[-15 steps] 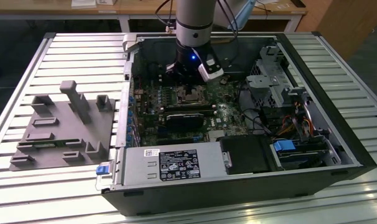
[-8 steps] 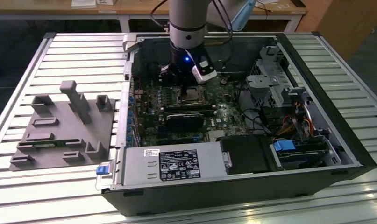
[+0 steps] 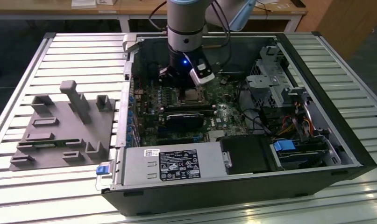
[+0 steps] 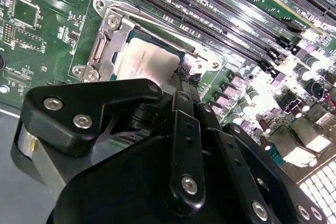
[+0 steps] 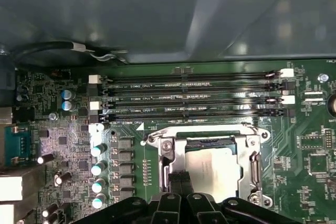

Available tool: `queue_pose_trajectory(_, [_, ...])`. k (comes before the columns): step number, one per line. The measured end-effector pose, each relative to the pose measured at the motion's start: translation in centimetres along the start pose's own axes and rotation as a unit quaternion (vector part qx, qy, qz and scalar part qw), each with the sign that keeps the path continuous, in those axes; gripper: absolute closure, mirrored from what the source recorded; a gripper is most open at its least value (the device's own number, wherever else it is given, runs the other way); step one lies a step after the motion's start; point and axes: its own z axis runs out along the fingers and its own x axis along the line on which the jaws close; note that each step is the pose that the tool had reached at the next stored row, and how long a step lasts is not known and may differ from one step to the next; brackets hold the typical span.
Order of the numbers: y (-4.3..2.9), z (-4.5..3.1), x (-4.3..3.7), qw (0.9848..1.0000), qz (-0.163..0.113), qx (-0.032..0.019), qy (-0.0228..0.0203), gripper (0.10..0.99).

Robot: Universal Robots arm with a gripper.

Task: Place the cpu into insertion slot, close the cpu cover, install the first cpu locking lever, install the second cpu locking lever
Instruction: 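Close the cpu cover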

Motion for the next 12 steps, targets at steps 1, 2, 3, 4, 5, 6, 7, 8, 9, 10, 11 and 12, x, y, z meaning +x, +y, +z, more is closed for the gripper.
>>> queue_pose_trajectory(1, [-0.01,0.09,0.02,1.0000,0.000,0.0000,0.0000,0.980])
queue_pose_trajectory(2, [-0.03,0.28,0.05,1.0000,0.000,0.0000,0.0000,0.980])
queue_pose_trajectory(3, [-0.04,0.37,0.06,1.0000,0.000,0.0000,0.0000,0.980])
queue_pose_trajectory(4, [-0.05,0.45,0.07,1.0000,0.000,0.0000,0.0000,0.980])
queue_pose_trajectory(5, [-0.06,0.52,0.08,1.0000,0.000,0.0001,0.0001,0.980])
queue_pose_trajectory(6, [-0.07,0.57,0.09,1.0000,0.000,0.0002,0.0001,0.980])
queue_pose_trajectory(7, [-0.07,0.62,0.09,1.0000,0.000,0.0003,0.0002,0.980])
queue_pose_trajectory(8, [-0.08,0.66,0.09,1.0000,0.000,0.0004,0.0003,0.980])
queue_pose_trajectory(9, [-0.09,0.68,0.10,1.0000,0.000,0.0004,0.0003,0.980])
queue_pose_trajectory(10, [-0.08,0.69,0.09,1.0000,0.000,0.0003,0.0002,0.980])
queue_pose_trajectory(11, [-0.06,0.73,0.08,1.0000,0.000,-0.0003,-0.0002,0.980])
queue_pose_trajectory(12, [-0.06,0.73,0.08,1.0000,0.000,-0.0002,-0.0002,0.980])
